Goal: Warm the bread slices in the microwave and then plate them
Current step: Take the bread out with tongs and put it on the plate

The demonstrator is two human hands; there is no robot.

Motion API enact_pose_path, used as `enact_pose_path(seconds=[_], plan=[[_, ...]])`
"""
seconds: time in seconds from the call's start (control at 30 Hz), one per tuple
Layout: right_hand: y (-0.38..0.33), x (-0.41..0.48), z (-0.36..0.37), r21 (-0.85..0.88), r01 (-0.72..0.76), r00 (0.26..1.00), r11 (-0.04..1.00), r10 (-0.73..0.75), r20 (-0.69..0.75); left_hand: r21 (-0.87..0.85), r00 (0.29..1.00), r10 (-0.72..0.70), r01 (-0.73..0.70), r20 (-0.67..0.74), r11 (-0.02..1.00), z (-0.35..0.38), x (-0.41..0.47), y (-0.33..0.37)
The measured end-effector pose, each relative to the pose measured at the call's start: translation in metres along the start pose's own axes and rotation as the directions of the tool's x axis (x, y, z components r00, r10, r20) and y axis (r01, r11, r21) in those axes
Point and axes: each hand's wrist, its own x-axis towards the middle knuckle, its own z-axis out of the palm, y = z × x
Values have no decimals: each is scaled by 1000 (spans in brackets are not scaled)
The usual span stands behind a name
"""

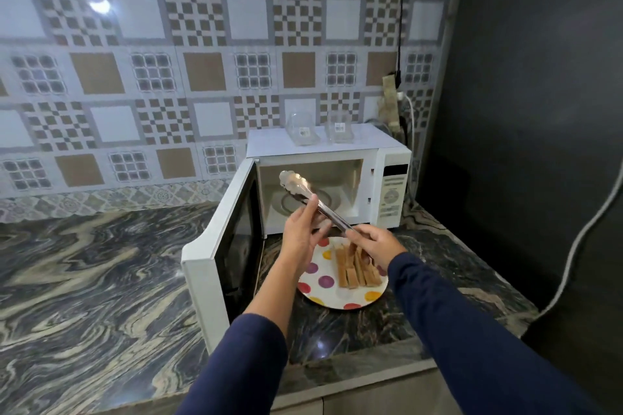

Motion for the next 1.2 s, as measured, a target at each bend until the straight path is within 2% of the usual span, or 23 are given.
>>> enact_pose_path(seconds=[0.07, 0.2, 0.3, 0.53, 0.6, 0.7, 0.77, 0.87, 1.0, 1.1, 1.17, 1.2], plan=[[2, 8, -1, -63, 15, 997, 998, -20, -81, -15, 999, 46, -46, 4, 999, 3, 2, 7], [6, 21, -6, 90, 9, 974, 996, 12, -225, -57, 994, 103, -106, -40, 993, 10, 6, 19], [5, 25, -10, 246, 10, 980, 969, 40, -196, -76, 991, 114, -120, -75, 990, 13, 11, 24], [0, 42, -30, 137, 62, 989, 989, -42, -143, -105, 989, 138, -143, -53, 984, 14, 36, 22], [-3, 51, -32, 120, 59, 994, 991, -47, -101, -53, 991, 131, -130, 11, 990, 18, 40, 19], [-8, 66, -27, 44, 88, 996, 995, -88, -10, 123, 985, 113, -129, 130, 984, 29, 46, 11], [-9, 77, -22, -4, 88, 996, 996, -88, 9, 226, 987, 102, -129, 126, 965, 31, 53, 11], [-7, 88, -15, -50, 67, 997, 997, -65, 38, 468, 990, 143, -131, 11, 874, 22, 69, 13], [5, 100, -1, -67, -10, 999, 998, 12, 30, 621, 953, 266, -119, -149, 775, -1, 68, -2], [24, 107, 13, -96, -108, 990, 990, 116, 81, 811, 932, 284, 18, -224, 584, -42, 53, -50], [39, 112, 28, -102, -160, 981, 982, 170, 99, 890, 945, 243, 91, -219, 446, -74, 42, -85], [45, 114, 36, -115, -196, 972, 974, 208, 109, 905, 952, 215, 115, -219, 410, -87, 34, -100]])
